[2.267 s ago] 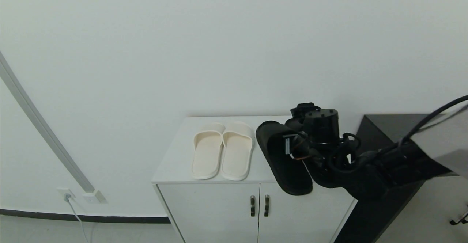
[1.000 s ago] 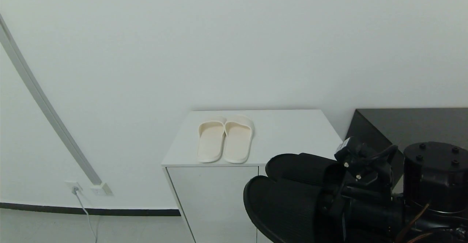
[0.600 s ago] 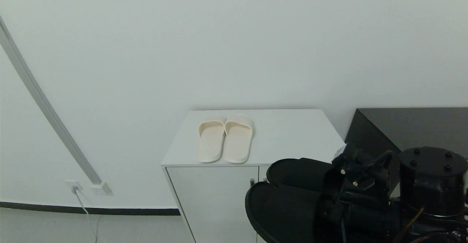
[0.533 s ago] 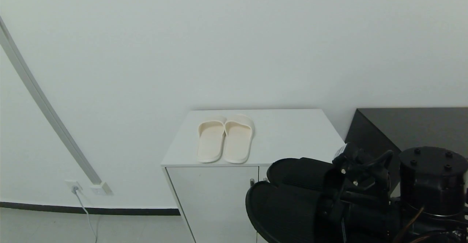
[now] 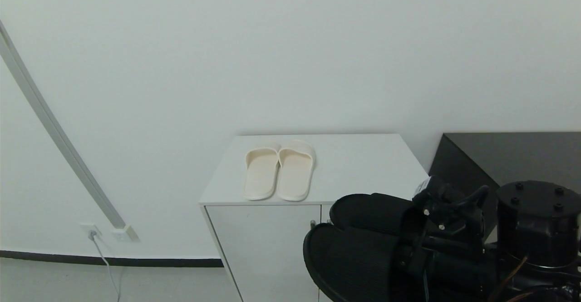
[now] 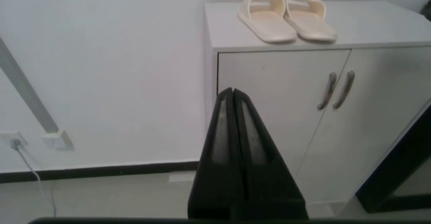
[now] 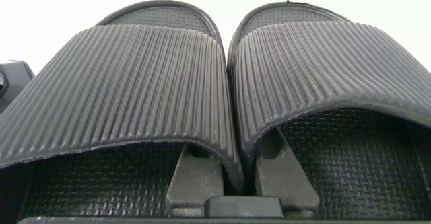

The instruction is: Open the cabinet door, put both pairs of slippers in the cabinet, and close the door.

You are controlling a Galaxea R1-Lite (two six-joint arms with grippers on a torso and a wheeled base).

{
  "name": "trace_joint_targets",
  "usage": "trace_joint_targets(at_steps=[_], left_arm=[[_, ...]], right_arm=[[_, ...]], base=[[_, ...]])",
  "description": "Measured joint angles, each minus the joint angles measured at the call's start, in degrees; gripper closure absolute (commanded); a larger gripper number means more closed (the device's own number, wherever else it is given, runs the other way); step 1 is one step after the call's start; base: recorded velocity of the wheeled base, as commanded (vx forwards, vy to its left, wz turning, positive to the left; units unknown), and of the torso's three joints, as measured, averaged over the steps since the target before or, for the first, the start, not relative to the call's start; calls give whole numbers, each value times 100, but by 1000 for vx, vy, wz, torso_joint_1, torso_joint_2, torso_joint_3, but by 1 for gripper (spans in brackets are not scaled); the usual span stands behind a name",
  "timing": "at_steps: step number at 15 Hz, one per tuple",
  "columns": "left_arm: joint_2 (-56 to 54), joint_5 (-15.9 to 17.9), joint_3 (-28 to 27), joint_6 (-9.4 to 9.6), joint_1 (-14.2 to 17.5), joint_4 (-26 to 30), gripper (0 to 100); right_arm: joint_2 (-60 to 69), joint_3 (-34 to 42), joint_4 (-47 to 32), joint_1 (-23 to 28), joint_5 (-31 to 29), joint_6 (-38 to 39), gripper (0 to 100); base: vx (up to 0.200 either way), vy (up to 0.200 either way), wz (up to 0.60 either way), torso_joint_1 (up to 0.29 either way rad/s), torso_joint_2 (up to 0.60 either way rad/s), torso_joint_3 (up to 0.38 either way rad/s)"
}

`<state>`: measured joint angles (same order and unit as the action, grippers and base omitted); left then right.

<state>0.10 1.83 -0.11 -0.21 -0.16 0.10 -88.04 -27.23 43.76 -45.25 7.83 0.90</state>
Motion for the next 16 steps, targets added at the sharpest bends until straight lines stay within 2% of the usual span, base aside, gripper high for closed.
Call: trace_joint_targets(at_steps=[3,4,16], left_arm=[[0,2,1,-4,-2,0,100],[0,5,1,-6,-2,1,0],[0,-2,1,-4,0,0,0]], right_arm=[[-2,28,130,-23,-20,-11,100],[0,39,130,-28,-22,-12,100],[15,169,174,-77,-13,-12,100]], base=[[0,0,0,-155,362,196],[0,0,0,-163,378,217],[0,0,0,-208,509,294]])
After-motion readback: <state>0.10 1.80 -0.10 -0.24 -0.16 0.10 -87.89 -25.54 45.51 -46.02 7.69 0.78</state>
